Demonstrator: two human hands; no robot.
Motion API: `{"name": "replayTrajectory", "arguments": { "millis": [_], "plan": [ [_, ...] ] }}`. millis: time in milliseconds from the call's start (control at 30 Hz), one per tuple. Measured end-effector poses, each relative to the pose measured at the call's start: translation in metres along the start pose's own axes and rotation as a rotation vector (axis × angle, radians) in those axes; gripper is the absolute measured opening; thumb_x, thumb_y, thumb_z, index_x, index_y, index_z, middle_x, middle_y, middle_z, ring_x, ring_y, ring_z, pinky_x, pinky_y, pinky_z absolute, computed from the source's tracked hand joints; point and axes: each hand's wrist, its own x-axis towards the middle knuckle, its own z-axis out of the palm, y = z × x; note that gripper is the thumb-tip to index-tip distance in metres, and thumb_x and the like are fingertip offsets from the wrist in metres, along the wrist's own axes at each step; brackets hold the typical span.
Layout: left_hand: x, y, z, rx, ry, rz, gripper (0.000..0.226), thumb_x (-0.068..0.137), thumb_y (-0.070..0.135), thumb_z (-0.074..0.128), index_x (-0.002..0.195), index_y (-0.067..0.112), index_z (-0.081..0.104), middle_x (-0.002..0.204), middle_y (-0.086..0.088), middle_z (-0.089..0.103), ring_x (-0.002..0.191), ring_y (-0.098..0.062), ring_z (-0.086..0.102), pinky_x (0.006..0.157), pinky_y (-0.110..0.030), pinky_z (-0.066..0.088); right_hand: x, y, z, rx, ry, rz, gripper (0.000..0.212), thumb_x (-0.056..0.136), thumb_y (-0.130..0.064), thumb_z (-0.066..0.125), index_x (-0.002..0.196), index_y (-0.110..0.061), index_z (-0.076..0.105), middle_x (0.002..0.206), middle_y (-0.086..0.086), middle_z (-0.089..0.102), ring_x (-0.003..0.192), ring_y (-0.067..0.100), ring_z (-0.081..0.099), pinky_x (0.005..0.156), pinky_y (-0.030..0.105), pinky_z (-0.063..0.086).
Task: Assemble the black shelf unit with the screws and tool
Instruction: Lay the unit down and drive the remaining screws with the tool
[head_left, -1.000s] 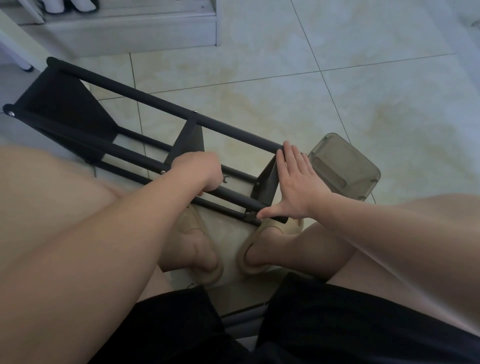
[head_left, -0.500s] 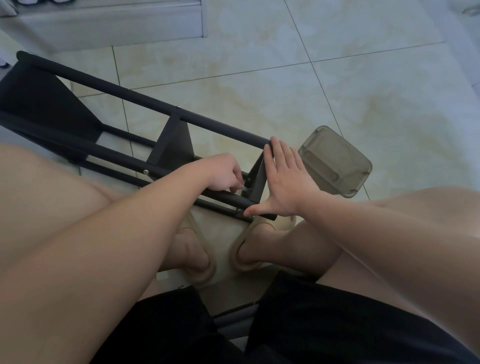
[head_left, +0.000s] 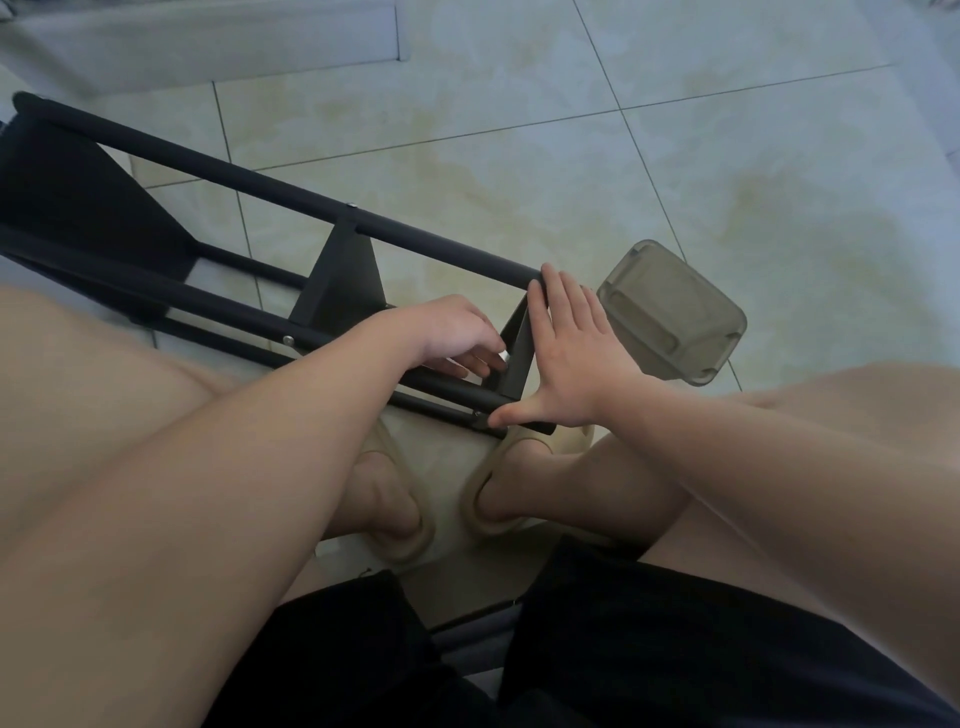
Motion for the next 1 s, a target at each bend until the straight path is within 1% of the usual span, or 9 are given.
{"name": "replayTrajectory", "arguments": {
  "millis": [167, 267, 367, 533, 633, 733, 800, 867, 1000],
  "plan": [
    [0.0, 0.0, 0.002, -0.075, 0.037, 0.02, 0.009, 0.093, 0.016, 0.055, 0.086, 0.013, 0.061, 0.083, 0.0, 0.078, 0.078, -0.009, 0.074, 0.071, -0.026, 0.055, -0.001, -0.001, -0.001, -0.002, -0.01, 0.004, 0.16, 0.046, -0.107, 0.024, 0.157, 0.002, -0.012, 0.164, 0.023, -0.021, 0.153, 0.036, -0.02, 0.125, 0.049, -0.008],
    [0.002, -0.003, 0.0, -0.08, 0.041, 0.026, 0.009, 0.095, 0.02, 0.058, 0.092, 0.013, 0.064, 0.084, 0.0, 0.079, 0.072, -0.006, 0.073, 0.068, -0.025, 0.054, 0.0, -0.001, -0.002, 0.0, -0.015, 0.007, 0.16, 0.046, -0.107, 0.023, 0.157, 0.001, -0.013, 0.164, 0.022, -0.022, 0.153, 0.036, -0.021, 0.125, 0.049, -0.008],
    [0.004, -0.005, 0.0, -0.08, 0.057, 0.039, 0.015, 0.096, 0.028, 0.064, 0.101, 0.014, 0.067, 0.085, 0.002, 0.078, 0.069, -0.004, 0.07, 0.068, -0.025, 0.052, -0.001, -0.001, -0.002, 0.001, -0.017, 0.009, 0.16, 0.046, -0.107, 0.024, 0.157, 0.001, -0.013, 0.164, 0.022, -0.023, 0.153, 0.036, -0.021, 0.125, 0.05, -0.008],
    [0.005, -0.006, 0.004, -0.024, 0.08, 0.044, 0.013, 0.096, 0.032, 0.065, 0.098, 0.021, 0.072, 0.081, 0.011, 0.077, 0.076, -0.01, 0.069, 0.07, -0.028, 0.051, -0.001, -0.002, -0.002, 0.003, -0.02, 0.011, 0.159, 0.048, -0.107, 0.027, 0.157, 0.001, -0.014, 0.164, 0.022, -0.024, 0.153, 0.036, -0.022, 0.125, 0.05, -0.008],
    [0.006, -0.006, 0.003, -0.038, 0.09, 0.048, 0.012, 0.097, 0.03, 0.063, 0.095, 0.022, 0.073, 0.078, 0.011, 0.076, 0.073, -0.009, 0.067, 0.068, -0.026, 0.051, -0.001, -0.003, -0.002, 0.01, -0.021, 0.012, 0.159, 0.047, -0.107, 0.027, 0.157, 0.001, -0.014, 0.164, 0.022, -0.024, 0.153, 0.035, -0.023, 0.125, 0.049, -0.009],
    [0.007, -0.007, 0.003, -0.052, 0.15, 0.089, 0.01, 0.094, 0.028, 0.066, 0.091, 0.023, 0.074, 0.076, 0.01, 0.076, 0.069, -0.007, 0.062, 0.063, -0.021, 0.049, -0.001, -0.003, -0.002, 0.013, -0.021, 0.013, 0.16, 0.047, -0.107, 0.026, 0.157, 0.001, -0.013, 0.164, 0.021, -0.024, 0.153, 0.034, -0.023, 0.125, 0.049, -0.009],
    [0.008, -0.007, 0.005, -0.053, 0.173, 0.108, 0.007, 0.093, 0.026, 0.068, 0.089, 0.023, 0.073, 0.075, 0.01, 0.076, 0.069, -0.007, 0.062, 0.063, -0.021, 0.049, -0.001, -0.003, -0.002, 0.014, -0.019, 0.014, 0.16, 0.046, -0.107, 0.026, 0.157, 0.0, -0.013, 0.164, 0.021, -0.024, 0.153, 0.034, -0.023, 0.125, 0.049, -0.009],
    [0.009, -0.008, 0.006, -0.034, 0.172, 0.121, 0.006, 0.093, 0.027, 0.069, 0.088, 0.025, 0.073, 0.074, 0.012, 0.076, 0.069, -0.006, 0.062, 0.064, -0.021, 0.049, -0.001, -0.003, -0.002, 0.017, -0.017, 0.014, 0.16, 0.046, -0.107, 0.027, 0.157, 0.001, -0.013, 0.164, 0.021, -0.024, 0.153, 0.035, -0.023, 0.125, 0.049, -0.009],
    [0.01, -0.008, 0.007, -0.004, 0.155, 0.131, 0.008, 0.093, 0.027, 0.068, 0.087, 0.024, 0.072, 0.071, 0.014, 0.074, 0.065, -0.006, 0.06, 0.059, -0.017, 0.048, -0.001, -0.003, -0.002, 0.018, -0.016, 0.012, 0.16, 0.046, -0.107, 0.026, 0.157, 0.001, -0.012, 0.164, 0.022, -0.023, 0.153, 0.035, -0.022, 0.125, 0.05, -0.009]
  ]
}}
